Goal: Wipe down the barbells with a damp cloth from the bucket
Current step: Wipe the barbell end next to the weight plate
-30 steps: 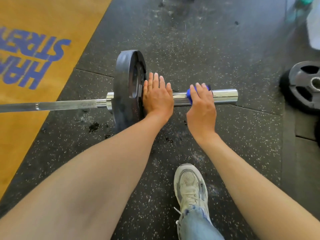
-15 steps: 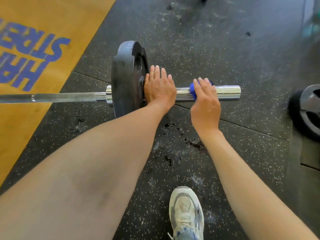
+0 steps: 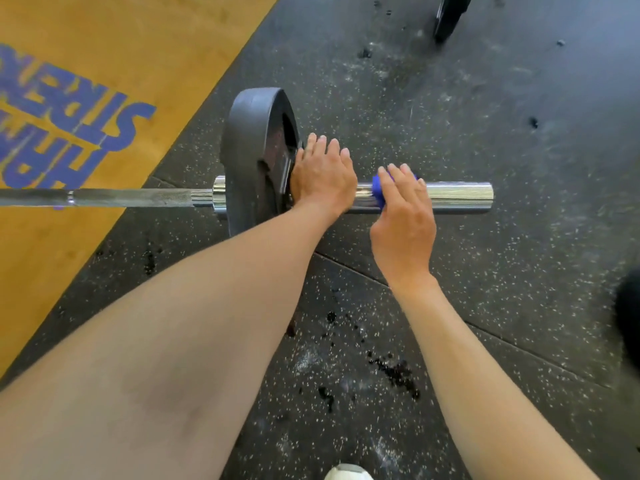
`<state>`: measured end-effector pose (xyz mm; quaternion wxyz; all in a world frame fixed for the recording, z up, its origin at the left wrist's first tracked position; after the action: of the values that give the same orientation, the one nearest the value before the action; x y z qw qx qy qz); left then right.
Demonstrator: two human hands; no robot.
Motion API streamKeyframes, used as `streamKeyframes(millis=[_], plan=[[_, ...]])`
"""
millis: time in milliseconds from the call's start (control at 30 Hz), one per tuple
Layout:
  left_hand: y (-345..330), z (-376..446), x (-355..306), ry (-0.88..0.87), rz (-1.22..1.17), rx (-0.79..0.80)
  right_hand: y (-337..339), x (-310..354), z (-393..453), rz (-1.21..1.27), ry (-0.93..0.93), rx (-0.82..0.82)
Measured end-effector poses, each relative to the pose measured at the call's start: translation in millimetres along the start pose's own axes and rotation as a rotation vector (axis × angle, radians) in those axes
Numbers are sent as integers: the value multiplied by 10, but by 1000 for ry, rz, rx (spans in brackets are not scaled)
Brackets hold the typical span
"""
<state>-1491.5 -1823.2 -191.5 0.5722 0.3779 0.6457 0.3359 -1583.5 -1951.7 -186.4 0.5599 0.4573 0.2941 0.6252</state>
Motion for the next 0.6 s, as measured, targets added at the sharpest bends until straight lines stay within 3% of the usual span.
streamKeyframes(millis=[67,233,367,500,600], plan=[[5,157,-9,-9,-2,-13,-39,-62,165,23,-184,-5],[4,545,-37,15,-42,-25,-224,124,436,33,100,15],[6,831,-40,24,-73,-23,-281,-199,709,23,-207,-17],[13,1063,-30,26,-57,-43,-405,28,747,39,124,11],[17,1148,-17,34,-48,-36,-392,-319,956,24,-149,-25]])
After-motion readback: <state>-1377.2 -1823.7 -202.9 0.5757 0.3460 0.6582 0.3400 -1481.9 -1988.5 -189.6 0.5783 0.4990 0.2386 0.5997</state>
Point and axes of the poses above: each hand's wrist, its own z-axis towards the middle knuckle, its own y-axis out of the back of the hand, x = y × z, the point moved 5 cm from there along z, towards the middle knuckle, and after that the axes turned 14 degrees about -z, right-handed, at the moved point
